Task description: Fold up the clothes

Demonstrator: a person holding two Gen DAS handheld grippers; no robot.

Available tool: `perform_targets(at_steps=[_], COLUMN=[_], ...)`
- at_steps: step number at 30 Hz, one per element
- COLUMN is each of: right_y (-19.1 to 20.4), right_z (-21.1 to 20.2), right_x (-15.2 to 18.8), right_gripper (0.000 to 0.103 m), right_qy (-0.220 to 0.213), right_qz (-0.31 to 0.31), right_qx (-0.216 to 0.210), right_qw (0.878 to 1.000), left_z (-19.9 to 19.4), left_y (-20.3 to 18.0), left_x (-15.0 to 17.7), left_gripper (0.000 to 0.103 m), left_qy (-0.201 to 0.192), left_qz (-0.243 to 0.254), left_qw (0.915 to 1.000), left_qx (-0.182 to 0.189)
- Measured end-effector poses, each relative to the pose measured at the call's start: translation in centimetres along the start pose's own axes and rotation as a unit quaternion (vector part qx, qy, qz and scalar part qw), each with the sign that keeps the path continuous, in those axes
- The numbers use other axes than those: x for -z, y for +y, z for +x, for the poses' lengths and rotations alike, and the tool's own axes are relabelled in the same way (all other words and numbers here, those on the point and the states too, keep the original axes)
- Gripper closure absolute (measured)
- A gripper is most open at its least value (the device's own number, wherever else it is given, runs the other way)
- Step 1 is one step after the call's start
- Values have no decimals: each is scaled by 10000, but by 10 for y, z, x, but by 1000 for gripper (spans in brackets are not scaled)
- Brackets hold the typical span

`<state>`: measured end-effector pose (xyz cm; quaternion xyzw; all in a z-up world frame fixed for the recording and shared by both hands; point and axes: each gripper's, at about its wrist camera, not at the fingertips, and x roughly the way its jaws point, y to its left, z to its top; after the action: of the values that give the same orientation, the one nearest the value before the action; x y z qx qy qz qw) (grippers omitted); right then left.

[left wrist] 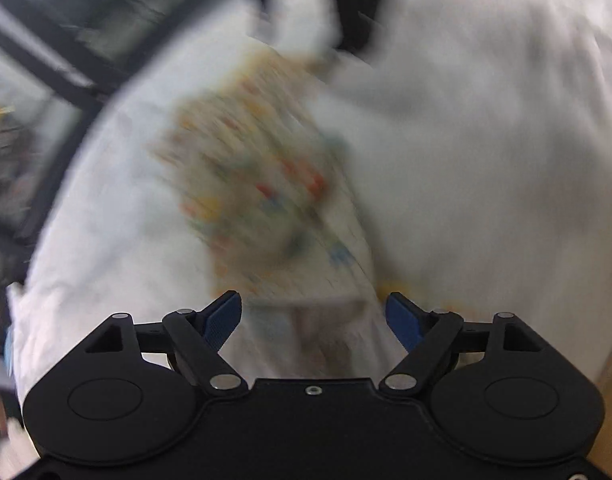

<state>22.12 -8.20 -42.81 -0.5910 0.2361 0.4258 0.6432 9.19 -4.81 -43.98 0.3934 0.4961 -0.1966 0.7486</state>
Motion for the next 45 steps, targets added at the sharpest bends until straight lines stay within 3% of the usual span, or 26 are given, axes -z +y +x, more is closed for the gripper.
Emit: perform_targets(at_steps=[1,2,3,4,5,6,9,10,13,16,18,20,22,23,24,25,27,29,31,33,36,39,41,42,43,45], right_y=[-5,-12,-18,-21,-26,-33,-48,-50,-48,-28,-9,39,67,88,99,103,111,111,110,114,128,133,134,138,136,129], right_z=[13,26,33,37,41,44,23,16,-26,-75,-99,-129,-136,-140,-144,-146,-160,-168,-169,-151,-117,-93,-74,-65,-56,-52], right_x=[-2,-3,-4,-1,0,2,15,18,30,35,29,0,-22,-40,-49,-52,-48,-34,-20,1,15,15,7,6,5,2], right_gripper=[33,33,43,71,86,98,98,98,98,98,98,96,73,65,51,36,30,28,27,27,28,38,62,87,98,98], right_qy=[166,385,467,509,566,645,528,501,422,335,210,-215,-388,-520,-638,-688,-849,-937,-915,-591,-414,-526,-498,-368,-207,-88], right_qz=[50,225,445,611,812,1112,1834,1918,2279,2859,3441,4058,4362,4403,4322,4202,3576,2951,2404,1326,-189,-739,-1067,-1181,-1204,-807], right_qx=[-119,-377,-565,-674,-797,-934,-920,-891,-843,-1298,-1899,-2665,-2925,-3317,-3532,-3584,-3343,-2894,-2437,-1613,-922,-735,-846,-926,-1006,-1146], right_qw=[9998,9983,9963,9946,9919,9873,9773,9761,9691,9488,9193,8740,8501,8327,8273,8308,8679,9057,9351,9762,9947,9932,9894,9880,9874,9901], left_z=[8,12,15,15,13,9,-1,-4,-4,-13,-22,-26,-17,-9,-9,-6,-7,-14,-26,-52,-86,-110,-115,-114,-112,-110], left_y=[3,8,15,19,28,33,48,60,98,128,141,151,149,146,144,142,142,145,146,137,113,78,44,28,20,-14], left_x=[5,11,16,18,21,22,25,27,26,24,22,26,34,43,47,61,73,93,104,107,95,75,60,55,54,54], left_gripper=[33,58,91,94,95,96,97,97,97,97,96,93,84,69,50,43,30,29,29,29,29,29,29,29,29,29], left_qy=[58,53,80,70,-17,-119,-402,-553,-690,-909,-963,-886,-615,-418,-365,-203,-112,136,253,26,-633,-1237,-1424,-1368,-1341,-1317], left_qz=[61,53,9,-56,-220,-265,-169,114,529,749,690,467,241,23,-56,-311,-595,-1063,-1287,-1471,-1400,-614,-303,-202,-139,175], left_qw=[10000,9999,9998,9998,9997,9996,9966,9888,9737,9640,9642,9637,9672,9701,9711,9736,9743,9792,9777,9768,9840,9903,9885,9867,9859,9846], left_qx=[22,74,175,175,137,57,-700,-1378,-2104,-2385,-2372,-2473,-2452,-2389,-2359,-2252,-2171,-1722,-1638,-1554,-901,-124,418,859,986,1134])
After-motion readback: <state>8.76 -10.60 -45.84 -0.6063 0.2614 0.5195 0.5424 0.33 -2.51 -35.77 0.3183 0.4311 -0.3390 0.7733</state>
